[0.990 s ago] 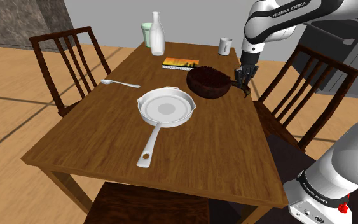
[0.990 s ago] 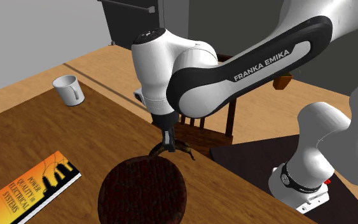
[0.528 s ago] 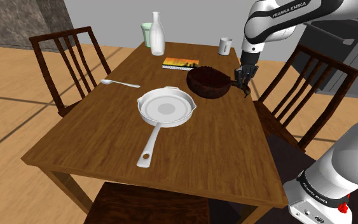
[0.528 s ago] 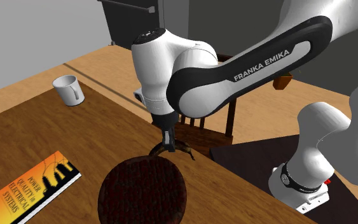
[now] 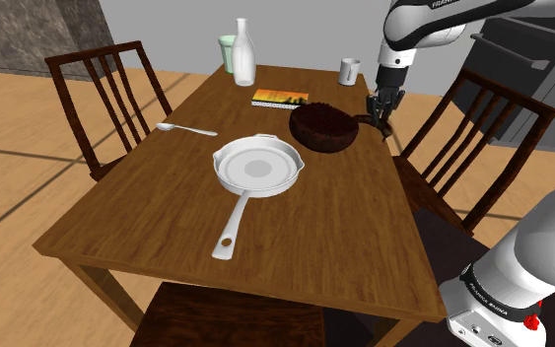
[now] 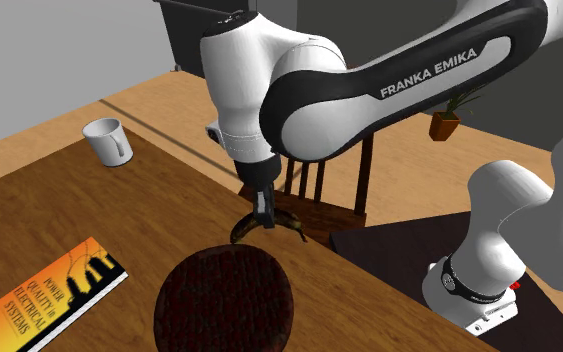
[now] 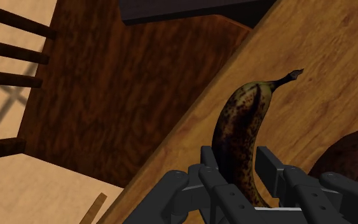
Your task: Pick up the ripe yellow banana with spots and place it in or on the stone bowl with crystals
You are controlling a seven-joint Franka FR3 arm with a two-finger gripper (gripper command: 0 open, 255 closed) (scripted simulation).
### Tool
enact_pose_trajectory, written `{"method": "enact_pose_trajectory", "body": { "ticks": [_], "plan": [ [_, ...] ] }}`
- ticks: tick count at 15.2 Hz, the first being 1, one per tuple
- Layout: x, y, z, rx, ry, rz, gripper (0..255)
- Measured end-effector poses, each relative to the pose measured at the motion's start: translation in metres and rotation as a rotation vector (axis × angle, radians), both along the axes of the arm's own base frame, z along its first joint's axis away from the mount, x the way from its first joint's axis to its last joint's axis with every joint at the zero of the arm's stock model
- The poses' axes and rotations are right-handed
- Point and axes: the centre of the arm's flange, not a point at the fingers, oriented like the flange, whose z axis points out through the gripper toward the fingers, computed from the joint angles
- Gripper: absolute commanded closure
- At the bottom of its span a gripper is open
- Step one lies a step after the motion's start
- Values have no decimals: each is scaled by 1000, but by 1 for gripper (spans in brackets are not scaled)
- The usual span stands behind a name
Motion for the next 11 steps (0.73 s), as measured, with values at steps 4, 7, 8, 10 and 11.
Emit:
{"method": "enact_pose_trajectory", "body": {
  "ticks": [4,7,8,10,11],
  "plan": [
    [-1,-1,21,0,0,0,255],
    [-1,0,38,0,0,0,255],
    [-1,0,43,0,0,0,255],
    [-1,-2,53,0,0,0,255],
    [-1,-1,58,0,0,0,255]
  ]
}}
